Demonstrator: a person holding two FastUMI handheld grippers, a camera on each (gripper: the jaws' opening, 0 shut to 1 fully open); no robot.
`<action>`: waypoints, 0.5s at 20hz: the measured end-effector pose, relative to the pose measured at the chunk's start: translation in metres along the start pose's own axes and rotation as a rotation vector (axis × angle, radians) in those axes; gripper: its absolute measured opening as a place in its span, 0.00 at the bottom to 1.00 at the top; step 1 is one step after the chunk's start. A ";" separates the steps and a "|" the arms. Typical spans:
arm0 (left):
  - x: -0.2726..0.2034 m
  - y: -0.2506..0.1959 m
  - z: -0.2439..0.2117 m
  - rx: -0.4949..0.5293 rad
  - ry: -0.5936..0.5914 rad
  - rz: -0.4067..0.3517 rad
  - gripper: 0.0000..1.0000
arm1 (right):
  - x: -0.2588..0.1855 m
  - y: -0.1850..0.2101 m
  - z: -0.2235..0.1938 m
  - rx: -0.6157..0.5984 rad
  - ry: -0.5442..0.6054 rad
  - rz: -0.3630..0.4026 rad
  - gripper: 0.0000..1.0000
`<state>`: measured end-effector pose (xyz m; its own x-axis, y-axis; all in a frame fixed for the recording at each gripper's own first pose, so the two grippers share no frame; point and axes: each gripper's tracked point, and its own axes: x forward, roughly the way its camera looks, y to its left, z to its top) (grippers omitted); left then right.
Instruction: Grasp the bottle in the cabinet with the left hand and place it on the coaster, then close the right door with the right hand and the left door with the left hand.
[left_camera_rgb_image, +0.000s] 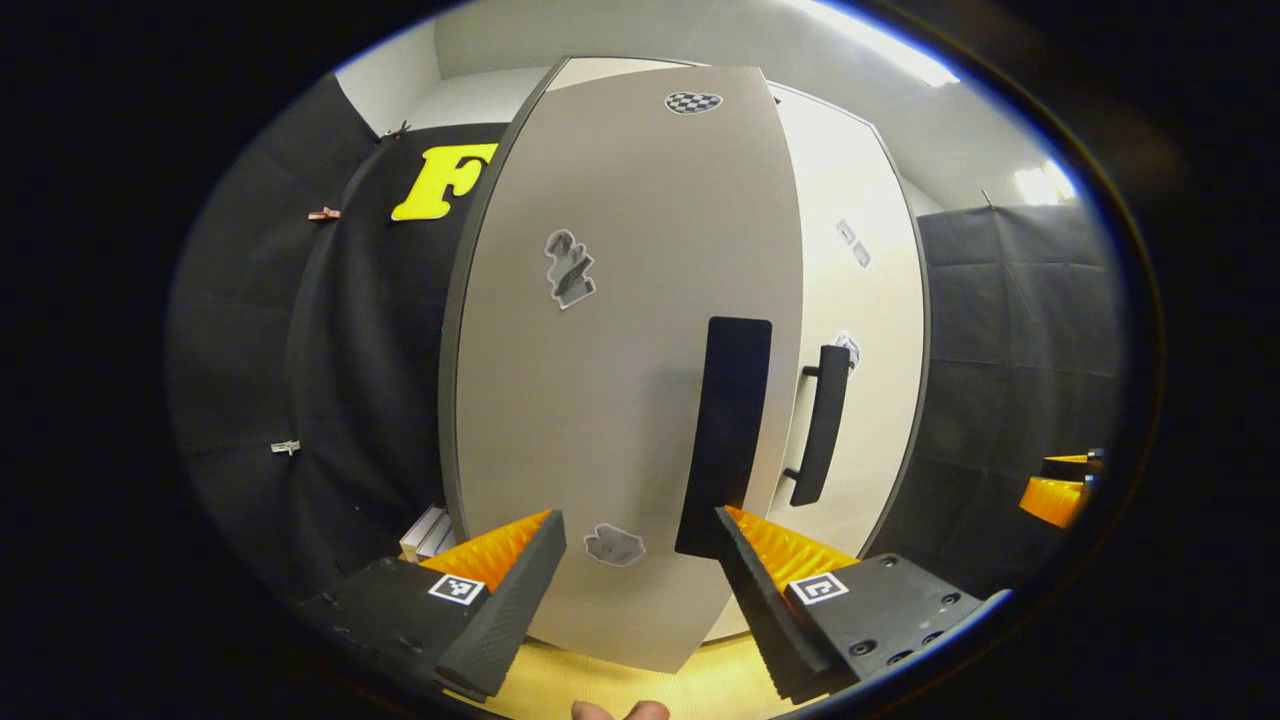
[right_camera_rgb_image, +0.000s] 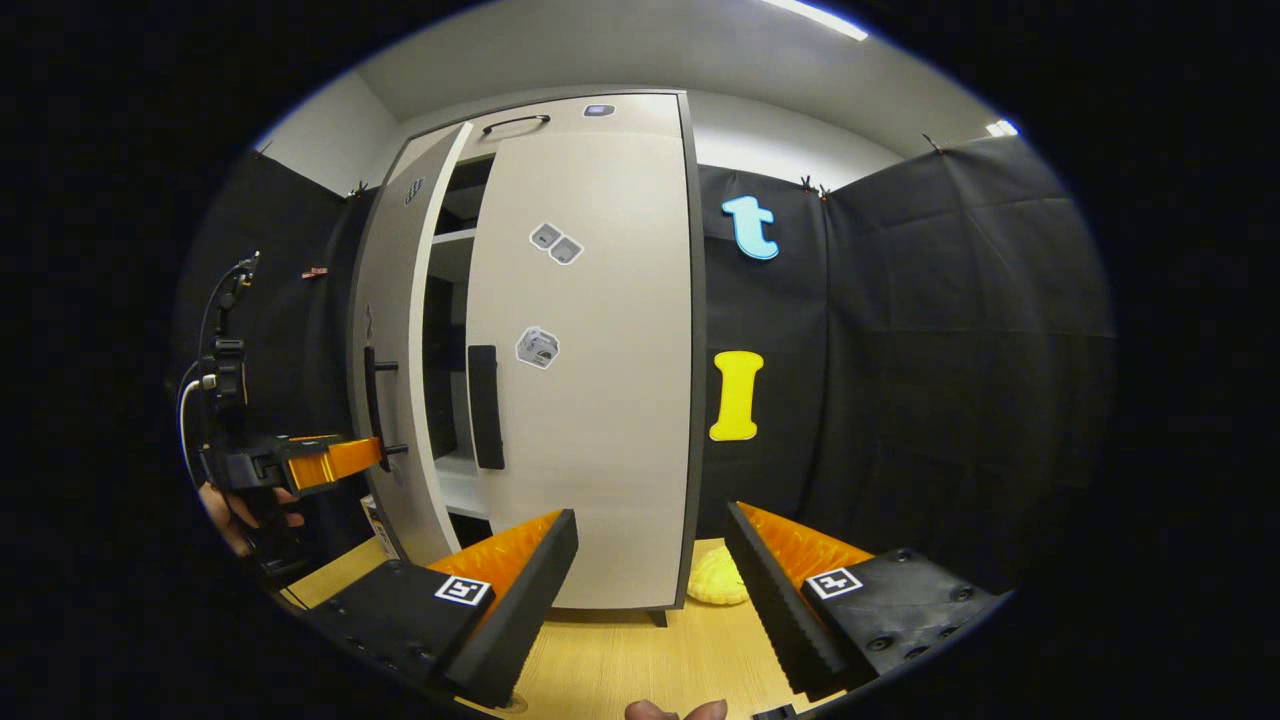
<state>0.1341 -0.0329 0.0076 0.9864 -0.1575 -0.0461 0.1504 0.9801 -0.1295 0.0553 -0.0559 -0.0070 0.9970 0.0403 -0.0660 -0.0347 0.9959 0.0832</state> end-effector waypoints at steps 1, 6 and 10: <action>0.002 0.001 0.000 -0.001 -0.003 0.003 0.95 | 0.001 0.001 0.001 0.002 -0.001 0.004 0.99; -0.011 0.010 0.005 0.014 -0.011 0.033 0.95 | 0.004 0.010 0.005 0.004 -0.013 0.028 0.99; -0.041 0.019 0.008 0.073 -0.009 0.057 0.97 | 0.001 0.022 0.009 -0.004 -0.025 0.045 0.98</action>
<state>0.0968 -0.0071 0.0152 0.9940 -0.1009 -0.0422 0.0986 0.9936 -0.0544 0.0561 -0.0345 0.0041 0.9959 0.0828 -0.0378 -0.0795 0.9935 0.0817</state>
